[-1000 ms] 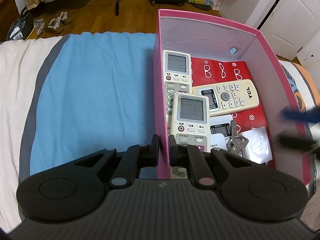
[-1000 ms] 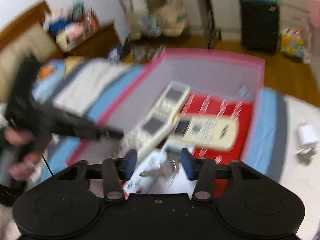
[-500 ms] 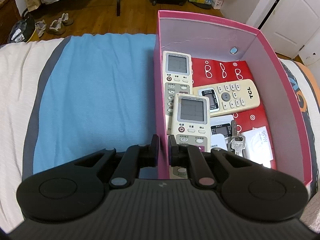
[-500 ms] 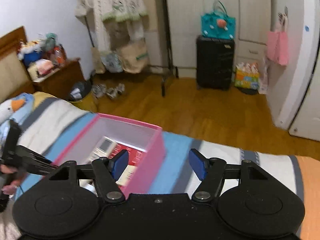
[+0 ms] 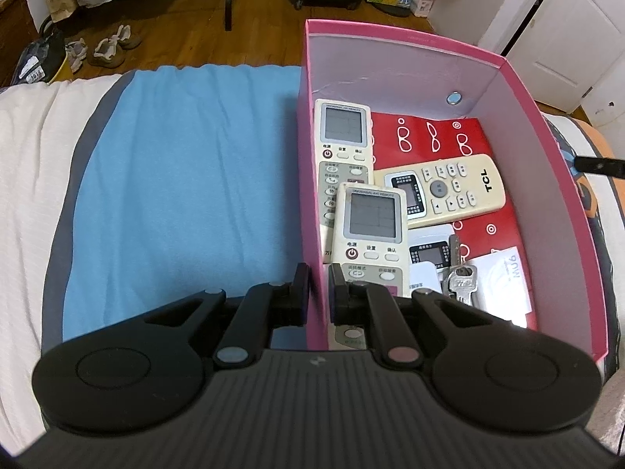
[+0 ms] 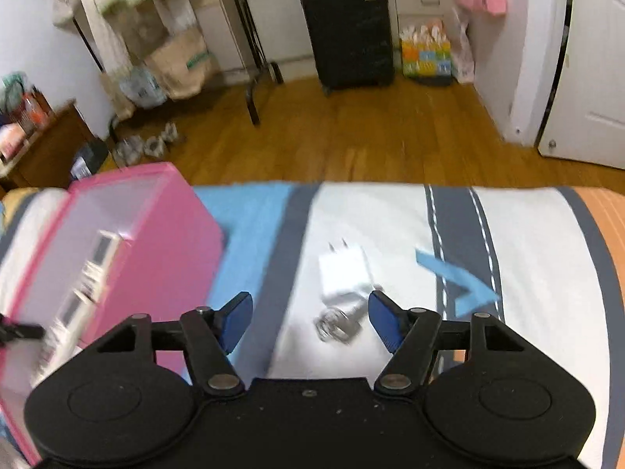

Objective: Organize rigid objects
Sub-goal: 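Grasp the second set of keys on the bed with the right gripper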

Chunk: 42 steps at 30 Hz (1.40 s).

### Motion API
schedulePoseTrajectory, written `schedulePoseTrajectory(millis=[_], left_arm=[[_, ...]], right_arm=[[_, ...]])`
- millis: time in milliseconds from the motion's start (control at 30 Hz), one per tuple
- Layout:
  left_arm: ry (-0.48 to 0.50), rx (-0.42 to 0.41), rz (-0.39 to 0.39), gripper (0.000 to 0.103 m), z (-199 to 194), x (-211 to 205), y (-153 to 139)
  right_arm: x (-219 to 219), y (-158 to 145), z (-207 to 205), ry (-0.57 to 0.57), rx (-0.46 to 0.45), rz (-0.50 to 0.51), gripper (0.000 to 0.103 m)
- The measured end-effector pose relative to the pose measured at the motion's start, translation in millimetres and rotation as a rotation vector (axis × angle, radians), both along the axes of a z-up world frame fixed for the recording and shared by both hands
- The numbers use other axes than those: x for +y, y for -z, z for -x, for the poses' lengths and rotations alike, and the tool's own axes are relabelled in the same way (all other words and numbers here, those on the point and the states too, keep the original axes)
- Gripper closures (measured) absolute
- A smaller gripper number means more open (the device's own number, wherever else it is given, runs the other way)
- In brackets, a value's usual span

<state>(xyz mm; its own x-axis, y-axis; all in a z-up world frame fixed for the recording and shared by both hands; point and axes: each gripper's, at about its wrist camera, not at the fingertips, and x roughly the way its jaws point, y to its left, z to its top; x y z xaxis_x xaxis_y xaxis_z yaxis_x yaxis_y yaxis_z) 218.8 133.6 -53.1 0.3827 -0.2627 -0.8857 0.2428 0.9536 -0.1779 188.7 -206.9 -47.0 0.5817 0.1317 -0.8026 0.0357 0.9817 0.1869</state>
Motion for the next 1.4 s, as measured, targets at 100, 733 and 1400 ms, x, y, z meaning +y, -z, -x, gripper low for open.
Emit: schedulePoseTrajectory(millis=[100, 733, 1400], left_arm=[[0.001, -0.002, 0.001, 0.094, -0.5, -0.6, -0.3], [0.005, -0.008, -0.007, 0.094, -0.8, -3.1, 2.5], [0.009, -0.014, -0.015, 0.094, 2.7, -3.4, -0.4]], right_arm=[[0.1, 17.3, -10.7, 0.009, 0.041, -0.002, 0.032], [18.7, 44.2, -15.4, 0.020, 0.105, 0.118, 0.067], [17.6, -13.8, 21.6, 0.029, -0.049, -0.054, 0.067]])
